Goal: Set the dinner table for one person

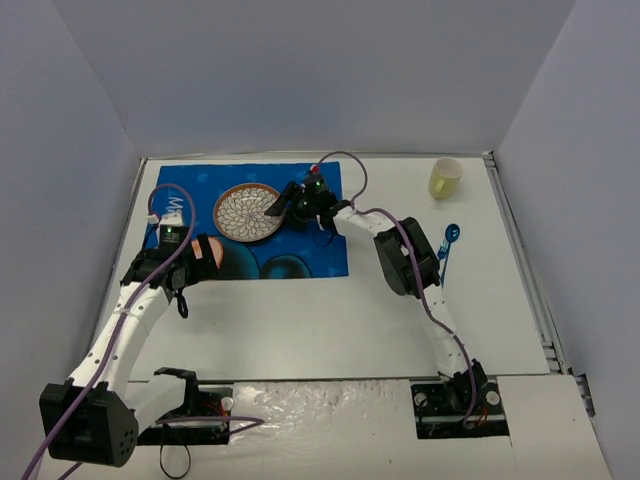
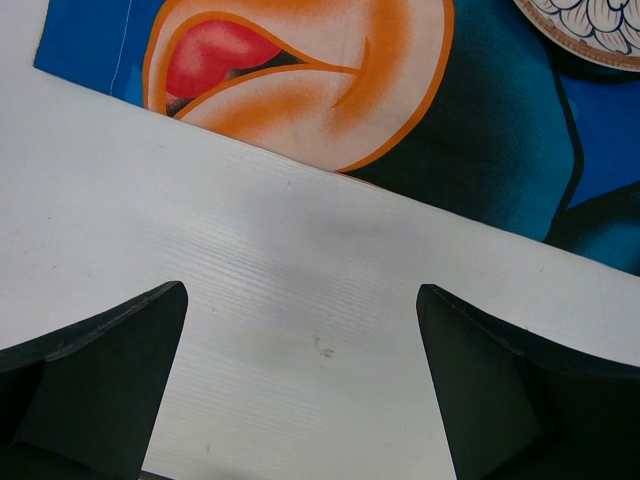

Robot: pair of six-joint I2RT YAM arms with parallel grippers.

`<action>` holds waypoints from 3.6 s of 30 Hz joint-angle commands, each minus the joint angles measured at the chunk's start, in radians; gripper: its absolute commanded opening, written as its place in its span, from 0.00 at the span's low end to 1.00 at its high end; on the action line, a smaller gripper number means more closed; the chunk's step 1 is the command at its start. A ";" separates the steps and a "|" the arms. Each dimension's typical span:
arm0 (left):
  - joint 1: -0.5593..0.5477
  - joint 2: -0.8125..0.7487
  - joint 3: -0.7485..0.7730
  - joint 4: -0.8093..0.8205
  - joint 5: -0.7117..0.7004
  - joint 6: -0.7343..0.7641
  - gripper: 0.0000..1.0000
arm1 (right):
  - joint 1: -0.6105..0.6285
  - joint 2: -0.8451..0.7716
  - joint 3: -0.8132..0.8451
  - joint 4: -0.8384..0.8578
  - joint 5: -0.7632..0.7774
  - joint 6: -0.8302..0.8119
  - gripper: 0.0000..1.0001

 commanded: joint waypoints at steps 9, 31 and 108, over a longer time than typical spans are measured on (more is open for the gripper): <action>0.005 -0.016 0.040 0.038 -0.003 0.010 0.97 | -0.109 -0.367 -0.161 -0.153 0.234 -0.398 0.74; 0.005 0.014 0.061 0.032 0.008 0.035 0.97 | -0.591 -0.653 -0.462 -0.117 0.520 -0.815 0.90; 0.013 -0.126 -0.012 0.089 0.052 0.067 0.97 | -0.219 -0.207 0.195 0.039 0.092 -1.140 0.00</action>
